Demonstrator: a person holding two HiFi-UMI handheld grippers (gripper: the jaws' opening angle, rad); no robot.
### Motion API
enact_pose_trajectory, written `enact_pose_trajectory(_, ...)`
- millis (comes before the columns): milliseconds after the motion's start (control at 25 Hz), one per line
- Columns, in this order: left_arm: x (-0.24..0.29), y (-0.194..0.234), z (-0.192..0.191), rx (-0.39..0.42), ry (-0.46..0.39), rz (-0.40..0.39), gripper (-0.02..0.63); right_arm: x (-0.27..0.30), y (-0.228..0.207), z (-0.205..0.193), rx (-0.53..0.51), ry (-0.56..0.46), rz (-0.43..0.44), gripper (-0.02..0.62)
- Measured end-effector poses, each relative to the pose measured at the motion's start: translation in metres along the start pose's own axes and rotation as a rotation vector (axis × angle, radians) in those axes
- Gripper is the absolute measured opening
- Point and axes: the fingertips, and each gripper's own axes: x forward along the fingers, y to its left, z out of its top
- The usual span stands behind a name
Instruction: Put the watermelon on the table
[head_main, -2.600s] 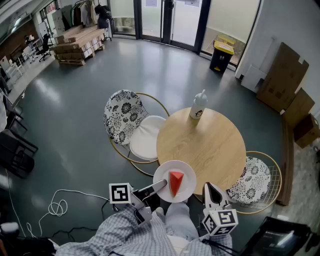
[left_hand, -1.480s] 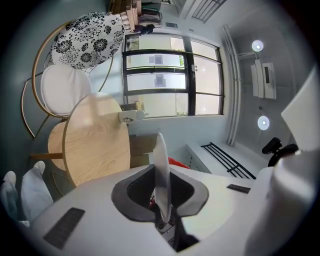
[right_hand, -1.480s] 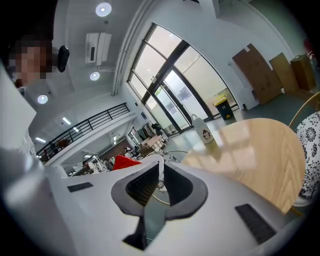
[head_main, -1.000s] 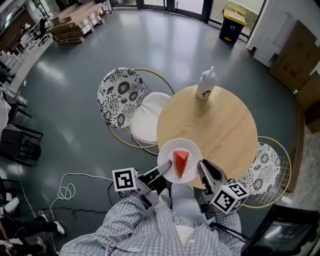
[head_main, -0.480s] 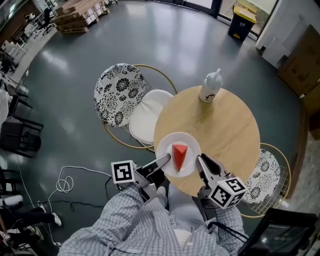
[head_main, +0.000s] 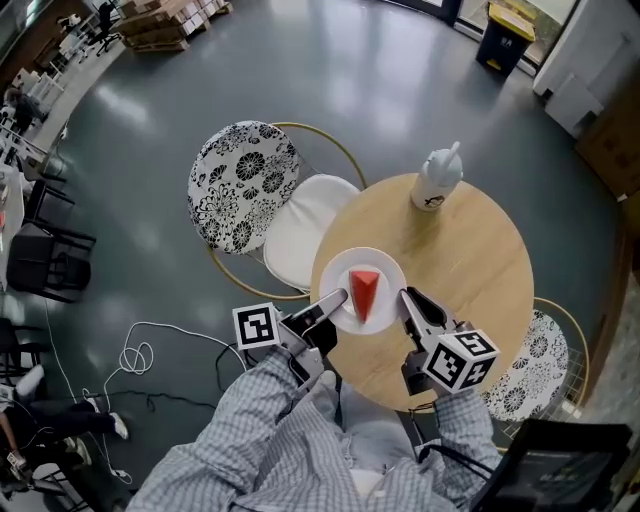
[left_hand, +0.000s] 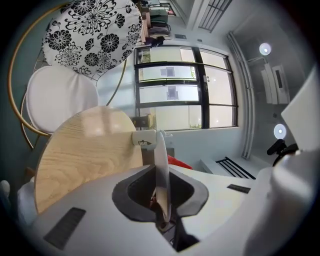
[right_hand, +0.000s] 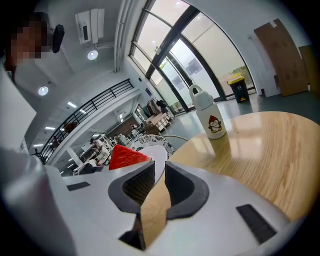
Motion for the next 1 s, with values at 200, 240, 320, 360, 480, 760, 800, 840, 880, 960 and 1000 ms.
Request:
enact_pose_trajectory(200,0.011,0.024,0.023,-0.011,-0.036,0.035,0.034,0.033,-0.019,0.002,-0.019,0.054,0.002,0.069)
enact_pose_trajectory(240,0.014,0.029,0.027,-0.012,-0.040,0.047,0.034,0.039,-0.024,0.001,-0.020,0.063,-0.001,0.069)
enact_pose_trajectory(320,0.019,0.040,0.035,-0.013,-0.045,0.071,0.034,0.051,-0.033,0.000,-0.027,0.081,-0.010,0.069)
enact_pose_trajectory(360,0.021,0.045,0.039,-0.012,-0.046,0.080,0.034,0.057,-0.038,0.000,-0.029,0.089,-0.013,0.069)
enact_pose_trajectory(480,0.029,0.057,0.050,-0.014,-0.057,0.092,0.034,0.073,-0.049,0.002,-0.002,0.099,-0.020,0.069)
enact_pose_trajectory(760,0.042,0.085,0.070,-0.061,-0.101,0.121,0.034,0.105,-0.072,0.002,0.012,0.145,-0.047,0.067)
enact_pose_trajectory(800,0.043,0.088,0.072,-0.066,-0.106,0.124,0.034,0.109,-0.074,0.002,0.008,0.152,-0.047,0.067)
enact_pose_trajectory(840,0.044,0.090,0.074,-0.070,-0.112,0.125,0.033,0.112,-0.076,0.002,0.005,0.157,-0.043,0.067)
enact_pose_trajectory(880,0.045,0.092,0.076,-0.071,-0.116,0.126,0.034,0.115,-0.077,0.002,0.005,0.160,-0.038,0.067)
enact_pose_trajectory(960,0.046,0.097,0.079,-0.068,-0.121,0.134,0.034,0.121,-0.081,0.001,0.011,0.170,-0.031,0.067)
enact_pose_trajectory(1000,0.046,0.100,0.080,-0.070,-0.123,0.142,0.034,0.124,-0.083,0.000,0.012,0.178,-0.033,0.067)
